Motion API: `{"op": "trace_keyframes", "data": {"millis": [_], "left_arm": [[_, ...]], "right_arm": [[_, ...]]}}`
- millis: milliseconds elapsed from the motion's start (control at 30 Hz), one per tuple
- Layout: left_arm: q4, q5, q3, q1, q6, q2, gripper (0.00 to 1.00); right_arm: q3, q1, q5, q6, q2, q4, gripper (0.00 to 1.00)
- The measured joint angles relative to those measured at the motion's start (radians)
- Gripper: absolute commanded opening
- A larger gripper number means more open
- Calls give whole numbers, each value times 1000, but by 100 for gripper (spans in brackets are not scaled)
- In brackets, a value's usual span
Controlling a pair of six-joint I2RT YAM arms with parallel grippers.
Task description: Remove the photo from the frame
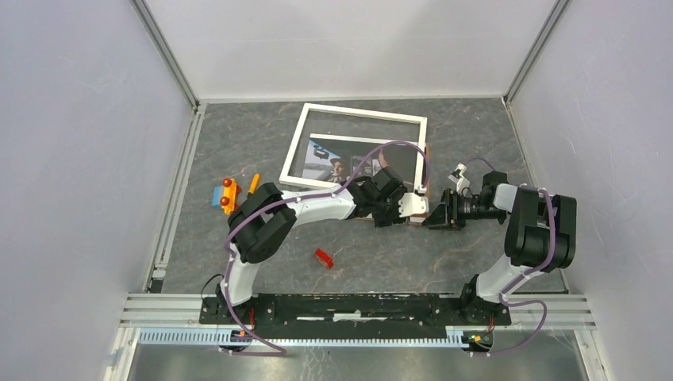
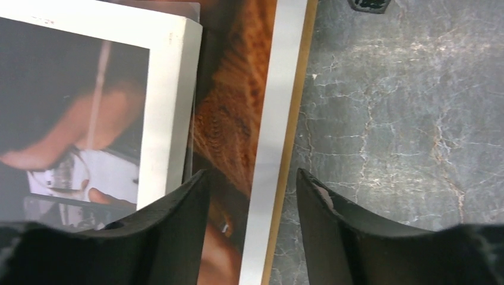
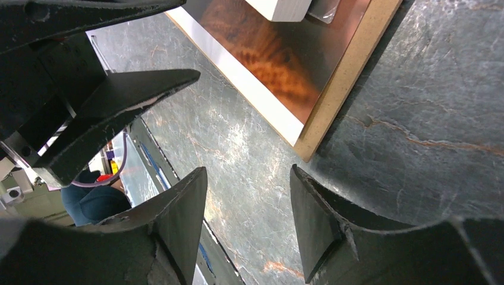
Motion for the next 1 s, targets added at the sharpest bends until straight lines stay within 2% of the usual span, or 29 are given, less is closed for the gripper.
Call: {"op": "trace_keyframes", "data": {"millis": [400, 567, 667, 1000], "left_arm": [[-14, 5, 51, -1, -1, 10, 64], [-15, 9, 58, -1, -1, 19, 78], [-18, 15, 58, -2, -1, 23, 81], [-20, -5, 68, -9, -2, 61, 74]], "right_arm": [[19, -1, -1, -46, -38, -64, 61], [19, -1, -2, -45, -39, -66, 67], [19, -1, -10, -39, -39, -64, 69], [18, 10, -31, -5, -37, -33, 69]]}}
